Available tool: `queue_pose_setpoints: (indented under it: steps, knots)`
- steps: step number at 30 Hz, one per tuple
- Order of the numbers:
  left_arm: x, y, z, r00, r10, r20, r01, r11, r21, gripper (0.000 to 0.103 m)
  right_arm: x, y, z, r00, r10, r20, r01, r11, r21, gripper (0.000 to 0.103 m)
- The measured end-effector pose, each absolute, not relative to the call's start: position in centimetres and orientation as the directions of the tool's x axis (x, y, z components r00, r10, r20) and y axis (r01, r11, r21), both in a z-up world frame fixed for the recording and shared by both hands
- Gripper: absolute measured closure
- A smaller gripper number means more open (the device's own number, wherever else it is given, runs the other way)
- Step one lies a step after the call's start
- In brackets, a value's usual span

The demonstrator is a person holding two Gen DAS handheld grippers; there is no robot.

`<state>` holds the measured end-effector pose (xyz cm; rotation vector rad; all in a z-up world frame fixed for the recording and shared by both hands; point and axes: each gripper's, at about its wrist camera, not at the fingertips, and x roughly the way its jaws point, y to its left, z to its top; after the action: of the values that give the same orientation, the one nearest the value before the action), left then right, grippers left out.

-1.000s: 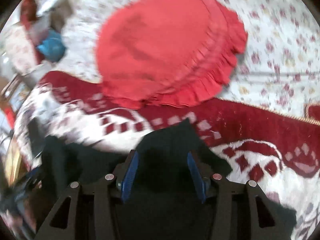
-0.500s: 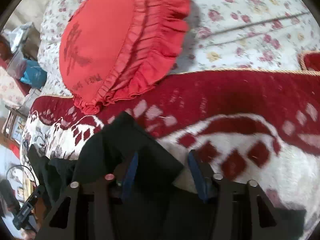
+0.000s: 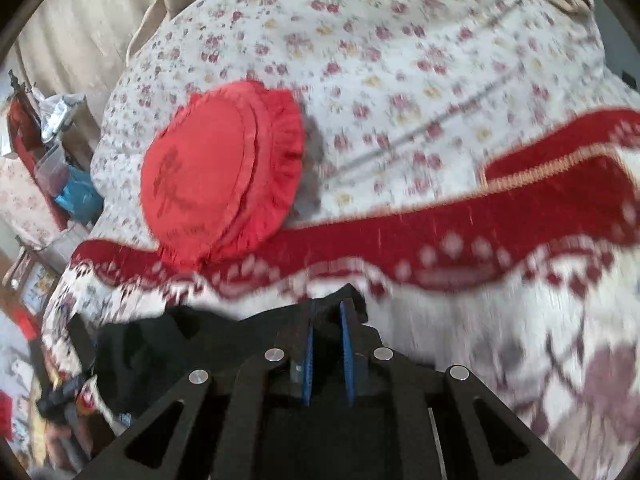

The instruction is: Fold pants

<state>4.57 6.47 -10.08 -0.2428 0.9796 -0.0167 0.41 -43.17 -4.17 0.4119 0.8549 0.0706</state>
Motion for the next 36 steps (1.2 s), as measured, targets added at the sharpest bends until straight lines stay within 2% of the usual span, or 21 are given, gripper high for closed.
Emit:
queue_pose_setpoints:
  steps: [2, 5, 7, 8, 12, 14, 17, 18, 20, 21, 22, 25, 31, 34, 36]
  knots:
    - [4.5, 6.5, -10.1, 0.559, -0.121, -0.821, -0.096, 0.973, -0.209, 0.027, -1.4, -43.1, -5.3, 0.633, 0.234, -0.738, 0.098, 0.921, 0.376, 0.092]
    - [4.5, 6.4, -10.1, 0.557, -0.115, -0.823, -0.1, 0.974, -0.204, 0.027, -2.5, -43.0, -7.9, 0.523, 0.206, -0.827, 0.107, 0.947, 0.303, 0.09]
    - [4.5, 6.3, -10.1, 0.556, -0.115, -0.823, -0.099, 0.974, -0.203, 0.027, -2.7, -43.7, -8.7, 0.495, 0.105, -0.863, 0.171, 0.961, 0.216, 0.078]
    - [4.5, 6.3, -10.1, 0.556, -0.116, -0.823, -0.1, 0.974, -0.205, 0.027, -3.0, -44.6, -8.4, 0.515, 0.079, -0.854, 0.213, 0.953, 0.216, 0.075]
    - [4.6, 6.1, -10.2, 0.558, -0.108, -0.823, -0.105, 0.974, -0.199, 0.027, -2.4, -46.2, -6.6, 0.625, 0.203, -0.754, 0.191, 0.896, 0.4, 0.052]
    - [4.6, 5.9, -10.2, 0.559, -0.098, -0.823, -0.109, 0.976, -0.19, 0.026, -0.7, -45.5, -6.7, 0.626, 0.243, -0.741, 0.14, 0.9, 0.413, 0.051]
    - [4.5, 5.8, -10.2, 0.557, -0.091, -0.826, -0.104, 0.979, -0.178, 0.025, 2.2, -43.6, -8.8, 0.562, 0.28, -0.778, 0.078, 0.919, 0.387, 0.051]
    - [4.6, 5.8, -10.2, 0.554, -0.091, -0.827, -0.1, 0.98, -0.175, 0.025, 2.8, -43.0, -9.5, 0.548, 0.292, -0.784, 0.055, 0.922, 0.383, 0.051]
    - [4.7, 5.9, -10.2, 0.552, -0.096, -0.828, -0.098, 0.979, -0.178, 0.025, 3.6, -42.1, -10.5, 0.527, 0.287, -0.8, 0.025, 0.936, 0.352, 0.077]
    - [4.7, 6.0, -10.2, 0.551, -0.098, -0.829, -0.099, 0.978, -0.181, 0.025, 3.9, -41.4, -10.3, 0.523, 0.288, -0.802, -0.006, 0.943, 0.334, 0.096]
    - [4.8, 6.1, -10.2, 0.55, -0.097, -0.829, -0.1, 0.978, -0.182, 0.025, 3.9, -41.1, -9.7, 0.537, 0.292, -0.791, -0.034, 0.945, 0.326, 0.102]
    - [5.0, 6.0, -10.3, 0.547, -0.084, -0.833, -0.112, 0.979, -0.173, 0.025, 4.5, -40.7, -5.1, 0.621, 0.265, -0.738, -0.098, 0.96, 0.263, 0.102]
    - [5.1, 5.9, -10.2, 0.546, -0.087, -0.833, -0.125, 0.975, -0.183, 0.023, 0.5, -42.3, 5.0, 0.782, 0.304, -0.544, -0.21, 0.95, 0.229, 0.103]
    - [5.1, 5.9, -10.3, 0.55, -0.086, -0.83, -0.124, 0.975, -0.183, 0.023, -2.6, -43.2, 3.5, 0.74, 0.323, -0.59, -0.202, 0.943, 0.264, 0.103]
    - [5.1, 5.7, -10.3, 0.547, -0.078, -0.834, -0.123, 0.977, -0.172, 0.021, -2.6, -44.1, 0.6, 0.713, 0.239, -0.659, -0.097, 0.965, 0.245, 0.098]
